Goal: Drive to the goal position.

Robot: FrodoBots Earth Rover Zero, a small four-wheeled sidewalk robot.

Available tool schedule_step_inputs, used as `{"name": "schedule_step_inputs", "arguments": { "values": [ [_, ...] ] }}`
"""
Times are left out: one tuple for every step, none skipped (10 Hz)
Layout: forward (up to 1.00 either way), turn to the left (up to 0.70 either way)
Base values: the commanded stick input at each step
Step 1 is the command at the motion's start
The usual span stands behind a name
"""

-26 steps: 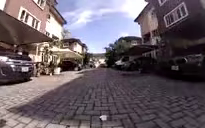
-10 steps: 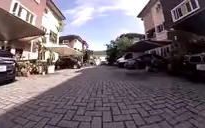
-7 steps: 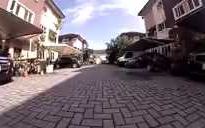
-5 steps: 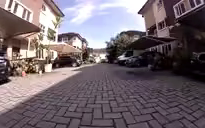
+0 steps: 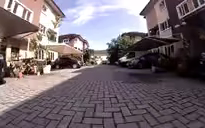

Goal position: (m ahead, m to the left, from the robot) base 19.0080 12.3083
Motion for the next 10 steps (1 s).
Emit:
{"name": "schedule_step_inputs", "arguments": {
  "values": [
    [0.69,0.03],
    [0.69,0.03],
    [0.69,0.03],
    [0.69,0.03],
    [0.69,0.03],
    [0.69,0.03],
    [0.69,0.03],
    [0.69,0.03],
    [0.69,0.03],
    [0.69,0.03]
  ]
}}
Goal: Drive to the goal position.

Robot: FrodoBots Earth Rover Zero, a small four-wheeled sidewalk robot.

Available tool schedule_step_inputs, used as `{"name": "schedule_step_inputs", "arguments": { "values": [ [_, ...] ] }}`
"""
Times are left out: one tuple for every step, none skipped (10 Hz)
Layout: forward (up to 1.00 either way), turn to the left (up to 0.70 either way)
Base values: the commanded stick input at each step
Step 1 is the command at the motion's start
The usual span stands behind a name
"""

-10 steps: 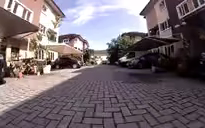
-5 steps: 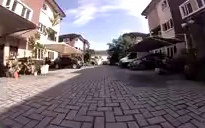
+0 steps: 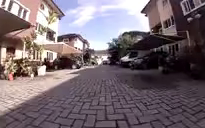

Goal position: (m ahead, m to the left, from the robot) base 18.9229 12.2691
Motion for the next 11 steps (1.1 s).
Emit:
{"name": "schedule_step_inputs", "arguments": {
  "values": [
    [0.69,0.03],
    [0.69,0.03],
    [0.69,0.03],
    [0.69,0.03],
    [0.69,0.03],
    [0.69,0.03],
    [0.69,0.03],
    [0.69,0.03],
    [0.69,0.03],
    [0.69,0.03],
    [0.69,0.03]
  ]
}}
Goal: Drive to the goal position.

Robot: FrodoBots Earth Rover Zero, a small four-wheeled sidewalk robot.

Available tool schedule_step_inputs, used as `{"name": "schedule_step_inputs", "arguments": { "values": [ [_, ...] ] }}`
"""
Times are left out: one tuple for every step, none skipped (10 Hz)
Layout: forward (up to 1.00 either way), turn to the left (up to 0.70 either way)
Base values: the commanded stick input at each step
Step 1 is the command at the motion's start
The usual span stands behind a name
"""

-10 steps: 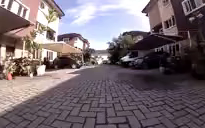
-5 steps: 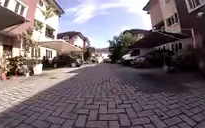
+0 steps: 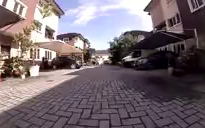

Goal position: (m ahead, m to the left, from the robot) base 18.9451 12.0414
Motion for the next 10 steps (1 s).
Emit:
{"name": "schedule_step_inputs", "arguments": {
  "values": [
    [0.69,0.03],
    [0.69,0.03],
    [0.69,0.03],
    [0.69,0.03],
    [0.69,0.03],
    [0.69,0.03],
    [0.69,0.03],
    [0.69,0.03],
    [0.69,0.03],
    [0.69,0.03]
  ]
}}
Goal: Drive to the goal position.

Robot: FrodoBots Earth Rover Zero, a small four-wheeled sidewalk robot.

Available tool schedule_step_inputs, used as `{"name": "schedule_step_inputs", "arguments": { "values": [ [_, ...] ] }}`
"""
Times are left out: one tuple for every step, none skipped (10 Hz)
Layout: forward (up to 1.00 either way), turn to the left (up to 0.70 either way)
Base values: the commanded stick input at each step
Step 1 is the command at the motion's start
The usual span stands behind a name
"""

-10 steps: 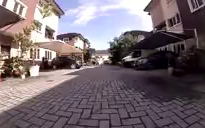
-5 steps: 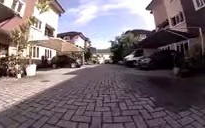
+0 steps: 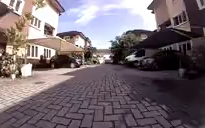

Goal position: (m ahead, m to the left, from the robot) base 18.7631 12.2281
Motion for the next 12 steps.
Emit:
{"name": "schedule_step_inputs", "arguments": {
  "values": [
    [0.69,0.03],
    [0.69,0.03],
    [0.69,0.03],
    [0.69,0.03],
    [0.69,0.03],
    [0.69,0.03],
    [0.69,0.03],
    [0.69,0.03],
    [0.69,0.03],
    [0.69,0.03],
    [0.69,0.03],
    [0.69,0.03]
  ]
}}
